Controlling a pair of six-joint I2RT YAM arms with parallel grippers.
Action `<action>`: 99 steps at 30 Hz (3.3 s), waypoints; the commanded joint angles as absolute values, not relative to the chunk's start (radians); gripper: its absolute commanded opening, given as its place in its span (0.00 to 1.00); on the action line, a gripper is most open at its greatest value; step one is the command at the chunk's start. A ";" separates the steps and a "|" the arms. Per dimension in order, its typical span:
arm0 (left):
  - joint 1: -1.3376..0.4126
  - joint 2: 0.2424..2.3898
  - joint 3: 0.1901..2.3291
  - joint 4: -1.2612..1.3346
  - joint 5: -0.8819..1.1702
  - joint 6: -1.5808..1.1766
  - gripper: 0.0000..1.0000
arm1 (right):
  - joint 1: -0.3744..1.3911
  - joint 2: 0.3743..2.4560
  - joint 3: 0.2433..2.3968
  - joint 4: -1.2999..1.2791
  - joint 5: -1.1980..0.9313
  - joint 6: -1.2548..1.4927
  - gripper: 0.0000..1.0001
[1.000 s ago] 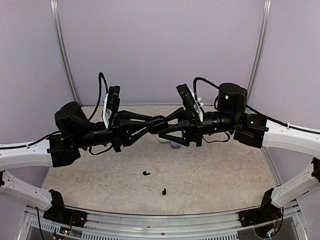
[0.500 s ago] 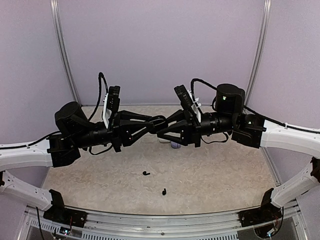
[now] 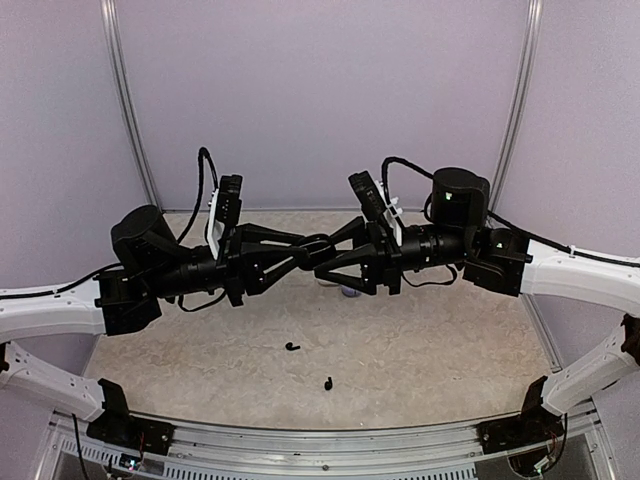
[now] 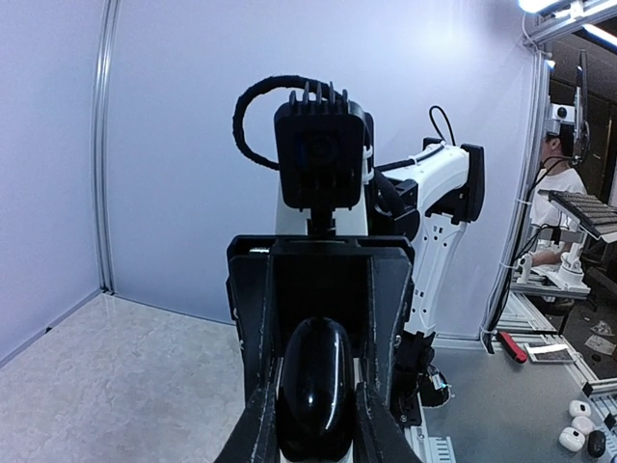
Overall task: Insert the wireless bluetooth earbuds into the charging case
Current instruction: Pass from the left arm to the right, then open the charging case, then adjust the left earbud at the center of the board.
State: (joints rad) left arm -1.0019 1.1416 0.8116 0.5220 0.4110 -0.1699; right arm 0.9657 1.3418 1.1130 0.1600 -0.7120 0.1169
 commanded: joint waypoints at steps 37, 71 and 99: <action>-0.985 1.104 0.797 0.480 0.201 -0.186 0.39 | 0.989 1.316 1.128 0.034 -0.652 -0.041 0.09; -0.956 1.157 0.824 0.393 0.258 -0.178 0.45 | 1.010 1.303 1.093 -0.025 -0.630 -0.113 0.05; -0.997 0.999 0.413 0.317 -0.216 -0.641 0.55 | 0.812 1.129 0.830 0.109 -0.609 0.063 0.05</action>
State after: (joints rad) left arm -0.9749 0.9733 0.4347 0.3599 -0.0624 -0.4721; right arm 0.8318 1.1545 0.8410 0.0910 -0.6079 0.0509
